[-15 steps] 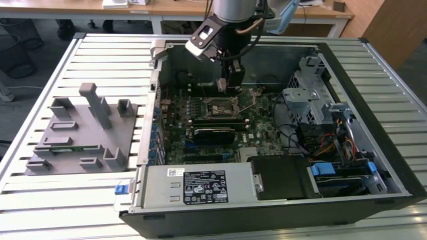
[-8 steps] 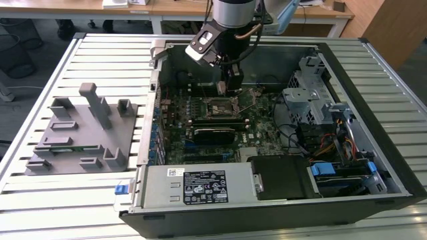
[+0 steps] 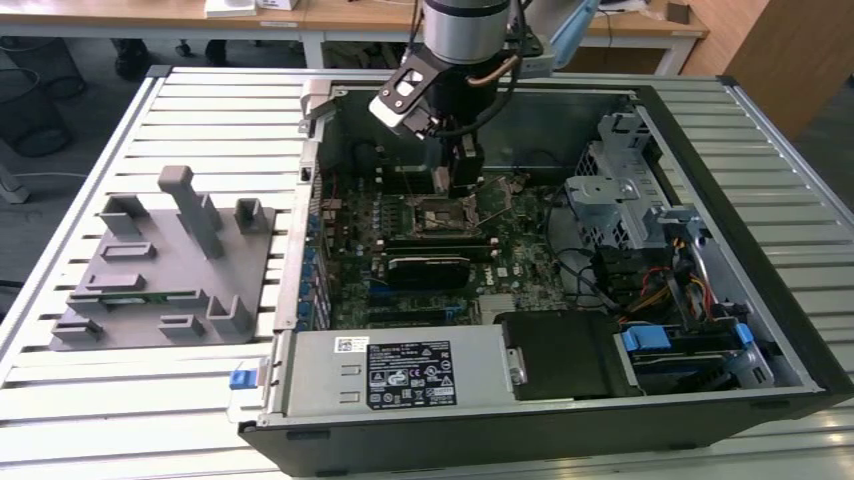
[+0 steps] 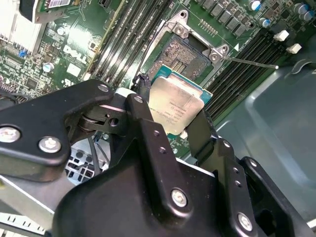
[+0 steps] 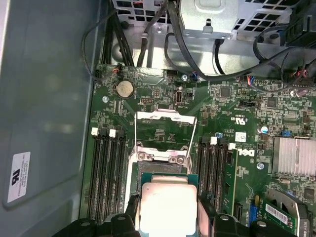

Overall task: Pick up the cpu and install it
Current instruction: 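Place the cpu into insertion slot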

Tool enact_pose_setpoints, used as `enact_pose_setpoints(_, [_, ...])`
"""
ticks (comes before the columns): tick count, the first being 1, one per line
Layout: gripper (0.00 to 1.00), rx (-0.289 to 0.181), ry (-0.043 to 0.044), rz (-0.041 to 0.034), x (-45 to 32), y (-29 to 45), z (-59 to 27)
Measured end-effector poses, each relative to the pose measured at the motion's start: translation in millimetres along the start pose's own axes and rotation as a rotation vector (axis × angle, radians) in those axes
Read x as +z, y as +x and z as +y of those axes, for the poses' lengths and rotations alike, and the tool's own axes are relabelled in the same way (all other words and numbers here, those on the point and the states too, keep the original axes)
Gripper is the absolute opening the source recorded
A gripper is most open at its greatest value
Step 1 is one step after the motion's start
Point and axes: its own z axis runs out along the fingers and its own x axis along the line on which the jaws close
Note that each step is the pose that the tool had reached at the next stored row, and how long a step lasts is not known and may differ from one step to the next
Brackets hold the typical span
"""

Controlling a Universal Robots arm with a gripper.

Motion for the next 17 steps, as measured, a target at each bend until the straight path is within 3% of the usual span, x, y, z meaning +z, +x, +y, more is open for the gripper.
enact_pose_setpoints(12, [0.55, 0.0, 0.0, 0.0001, 17.5, 0.5, -1.0])
enact_pose_setpoints(17, [0.55, 0.0, 0.0, -0.0001, 20.9, 2.1, -1.2])
